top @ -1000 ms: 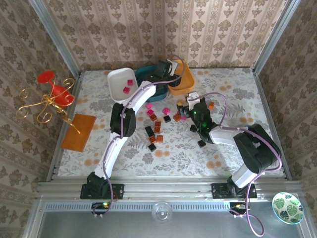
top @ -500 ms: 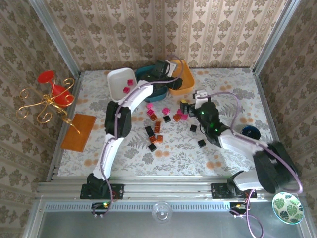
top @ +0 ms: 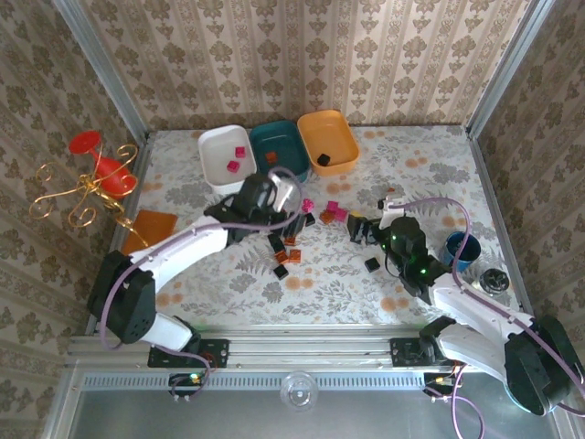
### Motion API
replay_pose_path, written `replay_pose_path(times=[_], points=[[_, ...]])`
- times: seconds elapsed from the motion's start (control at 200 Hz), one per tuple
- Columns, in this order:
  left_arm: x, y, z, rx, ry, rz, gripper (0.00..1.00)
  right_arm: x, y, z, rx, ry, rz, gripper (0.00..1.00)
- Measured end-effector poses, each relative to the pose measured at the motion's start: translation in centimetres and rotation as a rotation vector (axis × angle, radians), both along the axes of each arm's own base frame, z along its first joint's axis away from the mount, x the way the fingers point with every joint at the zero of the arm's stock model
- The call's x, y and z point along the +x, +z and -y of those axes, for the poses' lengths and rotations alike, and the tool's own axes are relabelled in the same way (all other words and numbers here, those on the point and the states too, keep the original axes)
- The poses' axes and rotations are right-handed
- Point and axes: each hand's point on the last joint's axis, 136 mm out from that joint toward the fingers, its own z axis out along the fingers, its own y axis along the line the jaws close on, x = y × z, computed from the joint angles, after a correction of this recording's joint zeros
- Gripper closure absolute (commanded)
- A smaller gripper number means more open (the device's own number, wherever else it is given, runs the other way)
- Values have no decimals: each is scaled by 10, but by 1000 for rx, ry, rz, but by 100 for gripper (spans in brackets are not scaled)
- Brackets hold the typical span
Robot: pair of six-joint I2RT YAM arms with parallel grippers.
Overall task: Sort the legos into containers by color
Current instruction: Pick up the lego from the middle-left of the table.
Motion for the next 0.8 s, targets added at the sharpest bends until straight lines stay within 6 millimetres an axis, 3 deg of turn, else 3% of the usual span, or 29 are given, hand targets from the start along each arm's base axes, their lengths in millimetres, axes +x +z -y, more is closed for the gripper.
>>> replay_pose_path(times=[0.14,0.25,0.39,0.515,0.68,0.8], points=[[-53,-53,-14,112,-53,-110,22,-8,-14,-32,-18,160,-79,14],[-76,-74,-26,153,-68,-159,22,-21,-11,-63,-39,319,-91,14],[-82,-83,-29,165,-76,-174,25,-36,-6,-86,-42,466,-86,14],[-80,-89,-24,166,-85,-173,33,-43,-15,-95,-41,534,-117,14],[-86,-108,-23,210,-100,-207,35,-46,-20,-99,-36,562,-137,14],[-93,-110,-19,220,-123,-204,34,-46,-20,-99,-36,561,-137,14]])
